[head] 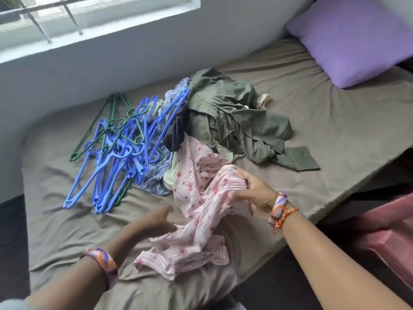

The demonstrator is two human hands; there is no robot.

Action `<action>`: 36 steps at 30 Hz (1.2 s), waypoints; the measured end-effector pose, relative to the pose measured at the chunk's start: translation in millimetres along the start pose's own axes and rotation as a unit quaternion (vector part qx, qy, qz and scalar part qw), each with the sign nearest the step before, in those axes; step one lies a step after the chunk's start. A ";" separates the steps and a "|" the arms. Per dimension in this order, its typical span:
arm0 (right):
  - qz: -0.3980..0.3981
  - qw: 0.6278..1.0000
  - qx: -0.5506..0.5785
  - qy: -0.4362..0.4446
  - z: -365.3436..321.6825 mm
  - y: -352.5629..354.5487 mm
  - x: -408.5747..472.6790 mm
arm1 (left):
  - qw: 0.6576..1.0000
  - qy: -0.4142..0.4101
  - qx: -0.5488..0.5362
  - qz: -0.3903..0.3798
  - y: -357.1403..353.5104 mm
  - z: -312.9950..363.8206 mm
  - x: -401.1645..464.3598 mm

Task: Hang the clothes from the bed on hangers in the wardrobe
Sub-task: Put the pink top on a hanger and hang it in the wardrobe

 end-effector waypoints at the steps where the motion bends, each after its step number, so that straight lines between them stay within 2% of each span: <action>1: -0.022 0.988 -0.146 0.039 -15.5 -8.1 -3.5 | 0.997 -0.048 -0.038 0.051 13.5 13.1 -1.0; 3: -0.068 0.912 -0.377 0.145 -44.1 -33.6 -15.0 | 0.973 -0.172 -0.071 0.139 45.9 45.0 -11.3; 5: -0.117 0.824 -0.511 0.217 -65.8 -63.7 -33.7 | 0.945 -0.253 0.062 0.197 71.8 69.7 -19.3; 6: -0.138 0.778 -0.562 0.246 -73.5 -76.0 -43.3 | 0.932 -0.264 0.153 0.198 78.7 78.9 -24.7; 8: -0.131 0.674 -0.635 0.353 -85.8 -91.4 -60.5 | 0.902 -0.261 0.303 0.163 83.9 90.8 -31.7; 9: -0.119 0.637 -0.649 0.399 -89.4 -92.8 -67.7 | 0.885 -0.272 0.346 0.151 81.7 93.5 -33.8; 10: -0.112 0.623 -0.652 0.418 -92.9 -91.9 -75.0 | 0.870 -0.298 0.360 0.160 79.6 96.2 -36.9; 11: -0.101 0.623 -0.646 0.430 -95.9 -88.8 -81.0 | 0.854 -0.330 0.352 0.192 79.7 98.6 -39.2; 12: -0.083 0.641 -0.627 0.435 -99.7 -83.7 -84.5 | 0.841 -0.360 0.322 0.245 82.9 101.5 -44.1; 13: -0.050 0.674 -0.595 0.435 -103.1 -74.6 -84.1 | 0.837 -0.368 0.277 0.296 88.5 102.4 -49.6; 15: 0.045 0.745 -0.533 0.400 -108.0 -52.1 -78.4 | 0.839 -0.336 0.184 0.386 105.1 101.1 -61.0; 18: 0.211 0.814 -0.445 0.306 -113.5 -20.8 -68.0 | 0.795 -0.332 0.129 0.491 114.9 95.2 -77.5; 20: 0.251 0.829 -0.439 0.240 -109.5 -15.3 -61.5 | 0.773 -0.373 0.137 0.494 106.0 92.1 -85.7; 22: 0.268 0.823 -0.456 0.207 -109.0 -16.5 -56.0 | 0.779 -0.372 0.168 0.476 98.0 88.5 -92.8; 25: 0.306 0.826 -0.423 0.214 -126.0 -22.1 -49.9 | 0.739 -0.340 0.284 0.508 87.8 77.7 -104.7; 26: 0.306 0.830 -0.411 0.220 -132.9 -24.0 -47.7 | 0.734 -0.338 0.310 0.501 83.3 74.0 -108.2; 29: 0.264 0.829 -0.423 0.252 -153.0 -30.4 -44.8 | 0.758 -0.388 0.315 0.418 64.7 61.3 -107.4; 31: 0.213 0.828 -0.433 0.286 -167.6 -38.7 -46.7 | 0.802 -0.408 0.308 0.309 54.8 56.6 -101.3; 33: 0.135 0.841 -0.406 0.331 -184.7 -49.6 -51.9 | 0.858 -0.354 0.306 0.213 47.8 52.0 -89.4; 34: 0.087 0.854 -0.374 0.351 -193.6 -54.8 -56.0 | 0.871 -0.317 0.320 0.199 48.8 49.3 -81.2; 35: 0.046 0.866 -0.341 0.364 -202.3 -59.3 -61.1 | 0.871 -0.288 0.333 0.220 52.6 48.0 -74.5; 36: 0.017 0.875 -0.313 0.369 -211.3 -61.7 -66.3 | 0.856 -0.276 0.345 0.268 59.5 48.3 -70.0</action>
Point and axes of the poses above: each hand's wrist, its own x-axis towards the middle knuckle, its own y-axis out of the back of the hand, z = x × y, the point moved 3 cm from there along x, towards the middle knuckle, and after that the axes turned 5 degrees about x, right-handed, at the moved point
